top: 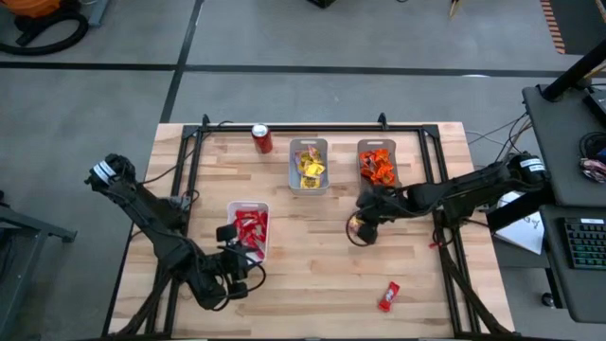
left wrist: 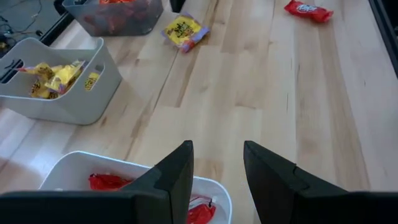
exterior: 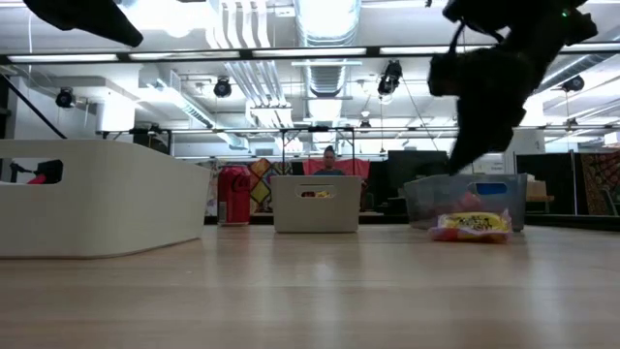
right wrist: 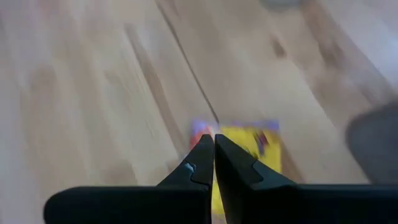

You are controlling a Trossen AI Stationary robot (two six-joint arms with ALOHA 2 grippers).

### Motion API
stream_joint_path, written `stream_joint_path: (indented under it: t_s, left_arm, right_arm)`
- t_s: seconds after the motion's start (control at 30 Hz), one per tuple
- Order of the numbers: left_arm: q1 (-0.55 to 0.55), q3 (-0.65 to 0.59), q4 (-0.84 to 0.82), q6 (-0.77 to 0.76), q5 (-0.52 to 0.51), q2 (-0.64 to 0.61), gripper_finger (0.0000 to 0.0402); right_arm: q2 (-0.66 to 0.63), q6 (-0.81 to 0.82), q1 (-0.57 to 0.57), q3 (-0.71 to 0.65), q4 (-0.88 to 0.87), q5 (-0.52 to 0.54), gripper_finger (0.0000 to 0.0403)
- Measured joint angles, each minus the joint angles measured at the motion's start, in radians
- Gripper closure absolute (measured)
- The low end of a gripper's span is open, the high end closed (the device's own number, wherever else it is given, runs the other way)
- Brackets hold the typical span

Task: Sort candy
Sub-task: Put the yellow candy into the gray bin

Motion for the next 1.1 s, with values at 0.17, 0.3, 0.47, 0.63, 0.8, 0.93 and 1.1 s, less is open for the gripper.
stream_joint_path:
  t_s: [0.17, 0.3, 0.47, 0.63, 0.8, 0.93, 1.1]
  left_arm:
    - [0.000, 0.000, 0.050, 0.065, -0.035, 0.004, 0.0276]
    - [0.001, 0.000, 0.176, 0.240, -0.017, 0.004, 0.0276]
    - [0.006, 0.000, 0.261, 0.413, -0.016, 0.004, 0.0276]
    - [0.016, 0.000, 0.261, 0.488, -0.023, 0.001, 0.0276]
    - [0.040, 0.000, 0.253, 0.514, -0.024, -0.001, 0.0276]
    - [0.068, -0.001, 0.251, 0.539, -0.023, -0.002, 0.0276]
    - [0.110, -0.001, 0.249, 0.565, -0.023, -0.003, 0.0276]
  right_arm:
    - [-0.001, -0.258, 0.022, 0.000, -0.095, -0.036, 0.0394]
    - [0.000, -0.396, 0.055, 0.000, -0.095, -0.039, 0.0386]
    - [0.000, -0.324, 0.052, 0.000, -0.122, -0.034, 0.0336]
    - [0.000, -0.205, 0.053, -0.017, -0.126, -0.024, 0.0261]
    - [0.000, -0.069, 0.053, -0.063, -0.124, 0.078, 0.0200]
    - [0.000, -0.010, 0.052, -0.104, -0.068, 0.108, 0.0176]
    - [0.000, 0.023, 0.046, -0.181, 0.128, 0.102, 0.0170]
